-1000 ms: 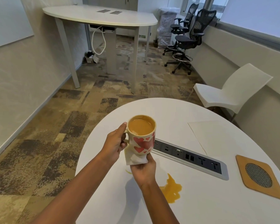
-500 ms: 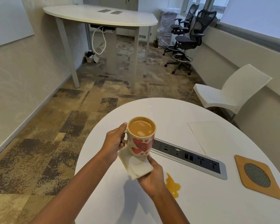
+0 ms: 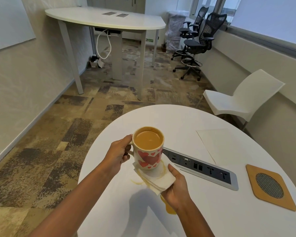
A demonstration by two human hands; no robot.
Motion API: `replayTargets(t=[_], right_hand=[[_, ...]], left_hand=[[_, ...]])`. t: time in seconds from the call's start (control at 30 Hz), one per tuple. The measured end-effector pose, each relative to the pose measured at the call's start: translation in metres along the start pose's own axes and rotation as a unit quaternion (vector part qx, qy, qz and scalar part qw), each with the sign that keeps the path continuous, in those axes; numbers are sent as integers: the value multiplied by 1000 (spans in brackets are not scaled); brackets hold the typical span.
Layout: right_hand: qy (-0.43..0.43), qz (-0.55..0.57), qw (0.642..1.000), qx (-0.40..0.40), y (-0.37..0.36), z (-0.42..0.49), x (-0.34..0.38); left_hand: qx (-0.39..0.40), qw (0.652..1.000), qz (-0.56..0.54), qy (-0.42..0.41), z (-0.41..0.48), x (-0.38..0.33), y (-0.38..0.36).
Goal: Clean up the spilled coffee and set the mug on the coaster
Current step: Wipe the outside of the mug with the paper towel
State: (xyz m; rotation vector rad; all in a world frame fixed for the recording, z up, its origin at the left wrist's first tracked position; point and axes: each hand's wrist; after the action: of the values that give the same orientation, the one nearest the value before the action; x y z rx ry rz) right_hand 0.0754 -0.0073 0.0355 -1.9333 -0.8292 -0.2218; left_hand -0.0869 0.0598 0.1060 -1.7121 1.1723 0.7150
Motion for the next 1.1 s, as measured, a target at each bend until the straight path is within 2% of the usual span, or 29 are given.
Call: replayTargets(t=[0.17,0.47,0.8,0.97,1.1], right_hand=[[31,-21,999,-3,-1,8,2],[62,3,997,46,-11,24,-7],[6,121,987,106,-32,23,-29],[-48,103,991,64,-27,24,-38],[-51,73,993,82,-21,15,-42]], left_hand=[[17,1000,-8,9,-4,-1,-3],[30,999,-24,12,-8,-6,-11],[21,1000,-18,11,-5,-4,-8],[10,1000,-24,12,-3,-1,-5],[4,1000,-18,6,-1,2,-2]])
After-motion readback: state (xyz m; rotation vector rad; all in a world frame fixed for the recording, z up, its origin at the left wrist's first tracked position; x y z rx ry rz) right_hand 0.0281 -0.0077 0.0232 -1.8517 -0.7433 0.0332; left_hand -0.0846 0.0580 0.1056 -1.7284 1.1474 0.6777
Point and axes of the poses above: each hand's wrist, its own z-axis towards the middle knuckle, its own y-axis out of the back of the hand, x = y × z, and after that the axes turned 12 degrees about -z, right-handed
